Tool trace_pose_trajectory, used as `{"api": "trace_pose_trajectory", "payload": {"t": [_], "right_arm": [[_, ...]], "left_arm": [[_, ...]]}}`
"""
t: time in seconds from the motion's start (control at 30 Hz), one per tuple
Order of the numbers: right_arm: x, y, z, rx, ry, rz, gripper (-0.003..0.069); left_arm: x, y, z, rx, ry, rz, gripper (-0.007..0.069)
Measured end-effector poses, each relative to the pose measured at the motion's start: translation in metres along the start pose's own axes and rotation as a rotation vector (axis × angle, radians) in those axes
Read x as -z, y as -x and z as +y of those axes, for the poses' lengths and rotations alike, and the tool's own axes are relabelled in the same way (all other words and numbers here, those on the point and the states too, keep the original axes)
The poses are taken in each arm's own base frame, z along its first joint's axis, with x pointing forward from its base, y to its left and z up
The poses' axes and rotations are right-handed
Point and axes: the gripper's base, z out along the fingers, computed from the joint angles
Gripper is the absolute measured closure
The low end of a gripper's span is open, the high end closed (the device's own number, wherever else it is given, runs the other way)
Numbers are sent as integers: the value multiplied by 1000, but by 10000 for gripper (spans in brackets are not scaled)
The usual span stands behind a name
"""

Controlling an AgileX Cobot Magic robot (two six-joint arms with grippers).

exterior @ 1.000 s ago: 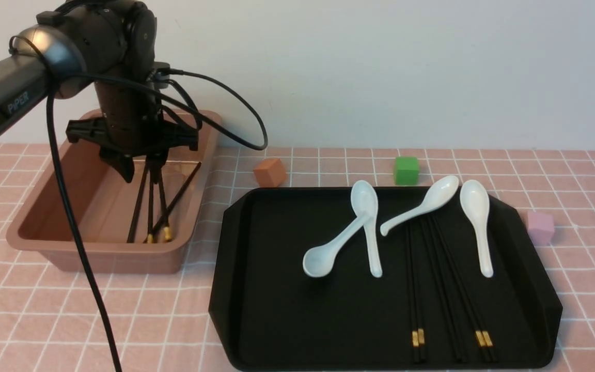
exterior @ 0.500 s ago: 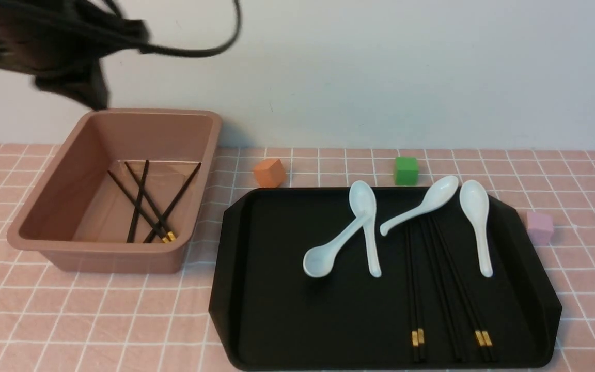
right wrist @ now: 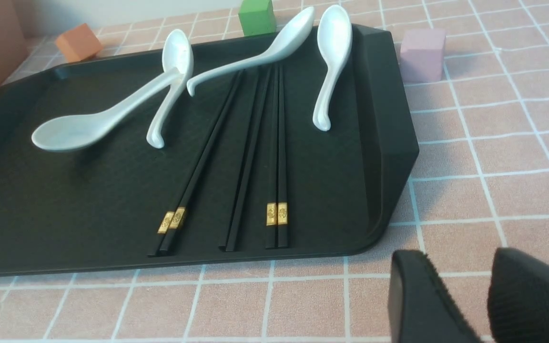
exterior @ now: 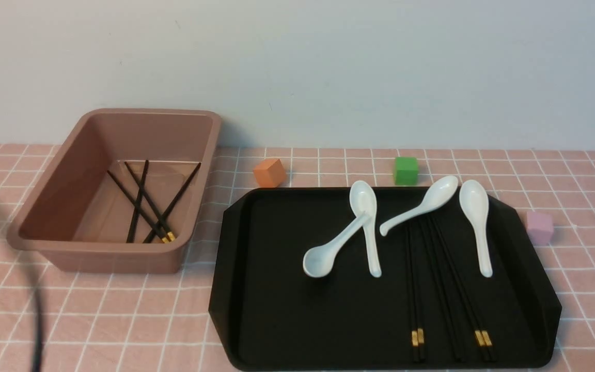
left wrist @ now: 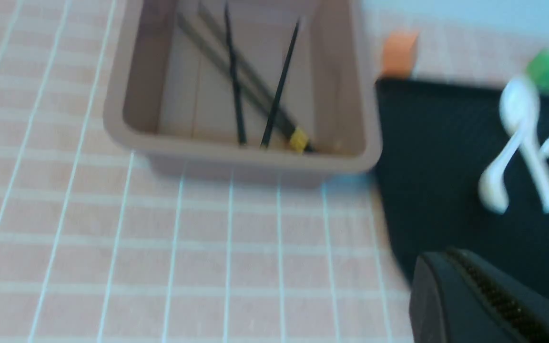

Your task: On pink tablecloth take chopsticks from black tray and put them in box.

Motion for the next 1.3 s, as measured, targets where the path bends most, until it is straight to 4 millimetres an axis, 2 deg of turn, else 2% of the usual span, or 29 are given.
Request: {"api": "trace_pose_trajectory", "payload": {"t": [0.03, 0.1, 0.2, 0.33, 0.5, 0.8, 1.13, 1.3], "right_arm": [[0, 0, 0, 0, 0, 0, 419], [0, 0, 0, 0, 0, 0, 419], [0, 0, 0, 0, 0, 0, 419], [0, 0, 0, 0, 0, 0, 419], [0, 0, 0, 0, 0, 0, 419], [0, 0, 0, 0, 0, 0, 419], [0, 0, 0, 0, 0, 0, 419], [0, 0, 0, 0, 0, 0, 419]], "left_arm": [[1, -2, 1, 0, -5, -14, 638], [16, -34, 11, 1, -66, -185, 638], [25, -56, 18, 1, -103, -292, 638], [21, -79, 26, -4, -104, -302, 638], [19, -82, 26, 33, -115, -288, 638], [19, -83, 20, 303, -217, -243, 637], [18, -83, 22, 246, -187, -257, 637], [8, -94, 31, 155, -86, -275, 637]]}}
